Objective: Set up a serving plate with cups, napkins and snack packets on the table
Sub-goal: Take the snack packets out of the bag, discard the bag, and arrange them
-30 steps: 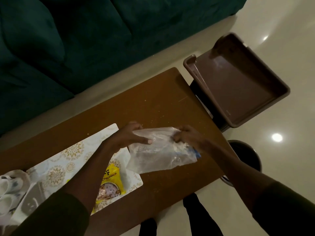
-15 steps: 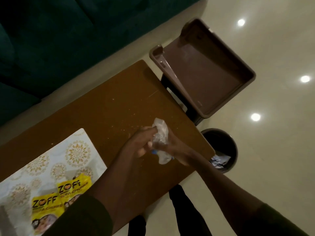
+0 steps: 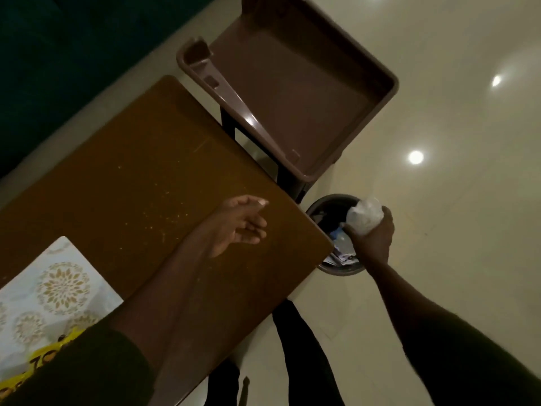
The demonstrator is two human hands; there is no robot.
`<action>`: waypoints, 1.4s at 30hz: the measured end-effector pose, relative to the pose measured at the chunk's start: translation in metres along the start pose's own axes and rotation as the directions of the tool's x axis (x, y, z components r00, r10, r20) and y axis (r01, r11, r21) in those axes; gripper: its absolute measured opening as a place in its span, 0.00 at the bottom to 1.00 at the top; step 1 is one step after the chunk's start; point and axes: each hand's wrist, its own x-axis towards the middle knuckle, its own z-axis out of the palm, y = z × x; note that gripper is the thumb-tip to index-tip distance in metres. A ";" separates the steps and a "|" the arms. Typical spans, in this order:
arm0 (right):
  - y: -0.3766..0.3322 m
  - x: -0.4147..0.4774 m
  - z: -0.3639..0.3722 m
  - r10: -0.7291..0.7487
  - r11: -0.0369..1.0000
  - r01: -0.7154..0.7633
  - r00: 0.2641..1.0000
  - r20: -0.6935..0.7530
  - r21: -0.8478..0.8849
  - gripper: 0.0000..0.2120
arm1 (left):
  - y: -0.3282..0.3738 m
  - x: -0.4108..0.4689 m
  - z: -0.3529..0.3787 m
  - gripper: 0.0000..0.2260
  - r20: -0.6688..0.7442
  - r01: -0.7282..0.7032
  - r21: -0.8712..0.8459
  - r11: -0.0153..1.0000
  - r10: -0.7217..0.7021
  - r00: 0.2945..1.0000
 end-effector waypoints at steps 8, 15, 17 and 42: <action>-0.014 0.026 -0.010 0.120 0.992 -0.121 0.992 0.035 0.037 0.20 | -0.040 -0.012 -0.020 0.07 -0.161 0.053 -0.099 0.994 -0.068 0.984; -0.166 -0.035 0.018 -0.377 0.902 0.376 0.926 -0.037 0.211 0.11 | -0.043 -0.027 -0.030 0.04 -0.364 -0.095 -0.181 0.979 0.023 0.931; -0.194 -0.071 0.042 -0.504 0.842 0.488 0.863 0.015 0.232 0.09 | -0.046 -0.040 -0.039 0.04 -0.407 -0.132 -0.199 0.971 0.041 0.913; -0.205 -0.480 0.269 -0.549 0.475 0.872 0.187 0.814 0.120 0.11 | -0.341 -0.301 -0.257 0.09 -0.890 -0.255 -0.333 0.908 -0.214 0.403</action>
